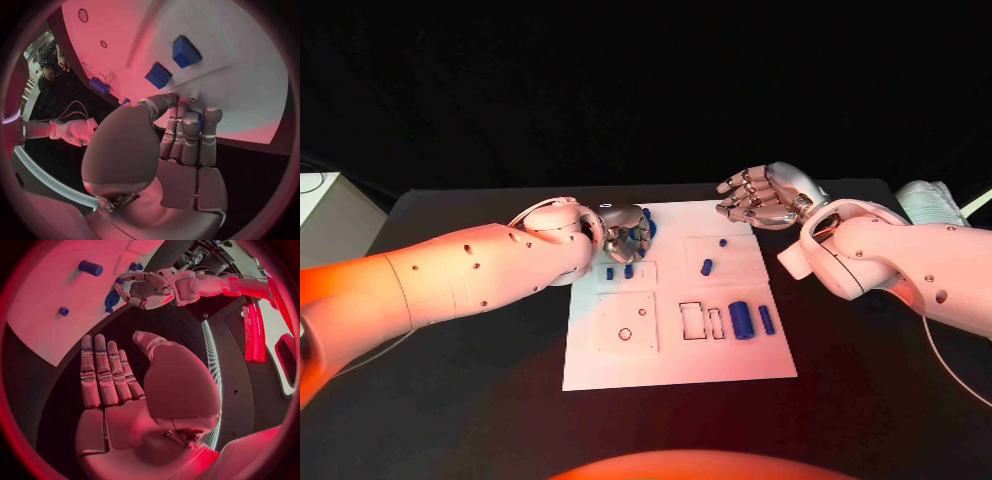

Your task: Assemble the parts on the task board

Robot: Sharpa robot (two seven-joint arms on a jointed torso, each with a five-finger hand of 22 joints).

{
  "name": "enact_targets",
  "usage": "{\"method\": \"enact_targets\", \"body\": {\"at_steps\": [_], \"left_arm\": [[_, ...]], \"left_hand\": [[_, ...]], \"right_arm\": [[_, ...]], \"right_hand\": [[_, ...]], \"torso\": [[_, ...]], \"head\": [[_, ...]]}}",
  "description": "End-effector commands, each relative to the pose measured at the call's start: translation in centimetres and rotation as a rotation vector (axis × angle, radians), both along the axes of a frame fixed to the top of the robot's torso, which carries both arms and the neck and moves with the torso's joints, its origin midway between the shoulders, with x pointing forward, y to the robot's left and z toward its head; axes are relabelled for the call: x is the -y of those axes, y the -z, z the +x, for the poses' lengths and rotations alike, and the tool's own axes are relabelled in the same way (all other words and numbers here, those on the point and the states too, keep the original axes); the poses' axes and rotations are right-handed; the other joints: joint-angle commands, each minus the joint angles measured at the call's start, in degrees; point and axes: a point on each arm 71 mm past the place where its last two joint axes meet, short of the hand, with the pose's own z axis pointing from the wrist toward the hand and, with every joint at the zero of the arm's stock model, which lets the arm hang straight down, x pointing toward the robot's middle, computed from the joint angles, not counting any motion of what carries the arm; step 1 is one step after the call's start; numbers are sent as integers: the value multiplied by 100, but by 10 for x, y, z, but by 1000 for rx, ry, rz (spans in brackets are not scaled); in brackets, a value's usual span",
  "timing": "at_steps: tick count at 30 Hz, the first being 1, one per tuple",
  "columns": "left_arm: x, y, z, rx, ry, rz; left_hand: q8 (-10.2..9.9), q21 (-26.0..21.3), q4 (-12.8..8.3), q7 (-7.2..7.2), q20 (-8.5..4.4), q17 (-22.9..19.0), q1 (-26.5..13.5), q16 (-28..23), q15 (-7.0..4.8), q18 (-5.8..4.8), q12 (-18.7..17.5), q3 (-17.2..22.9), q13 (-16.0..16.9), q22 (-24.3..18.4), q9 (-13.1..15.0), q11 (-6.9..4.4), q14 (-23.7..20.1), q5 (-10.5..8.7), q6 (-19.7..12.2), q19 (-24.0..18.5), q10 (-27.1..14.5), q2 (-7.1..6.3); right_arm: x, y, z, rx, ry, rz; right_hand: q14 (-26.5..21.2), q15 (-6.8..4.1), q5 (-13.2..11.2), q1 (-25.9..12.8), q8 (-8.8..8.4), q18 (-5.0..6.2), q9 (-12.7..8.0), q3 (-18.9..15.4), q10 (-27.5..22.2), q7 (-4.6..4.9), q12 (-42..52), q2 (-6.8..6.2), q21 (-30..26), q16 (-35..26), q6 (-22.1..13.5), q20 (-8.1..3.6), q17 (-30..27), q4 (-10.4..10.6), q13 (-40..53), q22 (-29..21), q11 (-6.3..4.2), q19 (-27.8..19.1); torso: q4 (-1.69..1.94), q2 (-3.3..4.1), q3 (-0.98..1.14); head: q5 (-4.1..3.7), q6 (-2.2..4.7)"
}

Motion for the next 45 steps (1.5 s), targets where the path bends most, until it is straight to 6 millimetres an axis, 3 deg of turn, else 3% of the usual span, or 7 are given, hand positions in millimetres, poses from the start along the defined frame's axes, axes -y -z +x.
{"method": "enact_targets", "body": {"at_steps": [1,9,16,29,34,40,45], "left_arm": [[2,7,-3,-59,6,3],[2,6,-3,-50,7,-28],[-1,4,-2,-39,-2,-45],[-5,-7,-3,-5,0,-132],[-15,-16,-5,-20,-13,-179],[-31,-21,-8,-38,-35,-205],[-42,-23,-9,-43,-50,-211]], "left_hand": [[-24,42,-1,-4,6,13,-41,35,-14,-86,-34,37,-18,21,-9,3,44,-23,66,32,72,54],[-58,124,-82,-68,-35,11,-177,161,-74,-98,-386,75,-235,122,-25,-67,116,-26,471,47,476,119],[-142,153,-147,-71,-46,-21,-208,194,-84,-106,-678,101,-370,163,-33,-78,143,-26,591,72,688,154],[-228,213,-240,-58,-64,29,-195,243,-93,-119,-881,124,-445,232,-40,-81,222,-10,655,133,864,161],[-241,228,-245,-54,-63,42,-212,254,-89,-124,-915,117,-456,250,-40,-78,235,-11,668,148,888,153],[-248,238,-248,-54,-63,42,-222,257,-87,-128,-936,113,-463,263,-39,-77,239,-12,679,159,903,150],[-257,249,-261,-56,-64,60,-222,269,-88,-130,-962,112,-470,277,-38,-80,254,-9,695,169,929,146]], "right_arm": [[-2,0,-1,0,-17,-1],[-2,0,-1,-1,-18,-1],[-2,0,-1,-3,-18,-1],[-2,0,0,-3,-17,-3],[-1,1,0,-3,-15,-3],[1,1,0,-2,-10,-5],[2,1,0,-3,-8,-6]], "right_hand": [[0,-17,33,7,21,32,-5,5,-11,349,21,63,4,-18,28,5,-5,-38,-9,-5,9,-13],[2,-17,33,5,23,32,-7,6,-11,349,23,65,5,-18,33,5,-7,-37,-9,-16,8,-11],[3,-17,33,5,24,32,-6,7,-10,349,24,66,5,-18,35,5,-8,-37,-9,-18,8,-10],[5,-18,35,6,28,32,-6,9,-7,347,27,68,5,-18,41,4,-9,-39,-9,-23,7,-9],[5,-18,35,6,28,32,-6,9,-7,347,27,68,5,-18,41,4,-9,-39,-9,-23,7,-9],[5,-18,35,6,28,32,-6,9,-7,347,27,68,5,-18,41,4,-9,-39,-9,-23,7,-9],[5,-18,35,6,28,32,-6,9,-7,347,27,68,5,-18,41,4,-9,-39,-9,-23,7,-9]], "torso": [[-1,-4,1],[0,-7,0],[-4,-8,0],[-1,-11,-9],[3,-18,-1],[22,-11,-9],[16,-9,-11]], "head": [[4,-5],[6,-7],[9,9],[-8,56],[-10,65],[-27,72],[-17,81]]}}
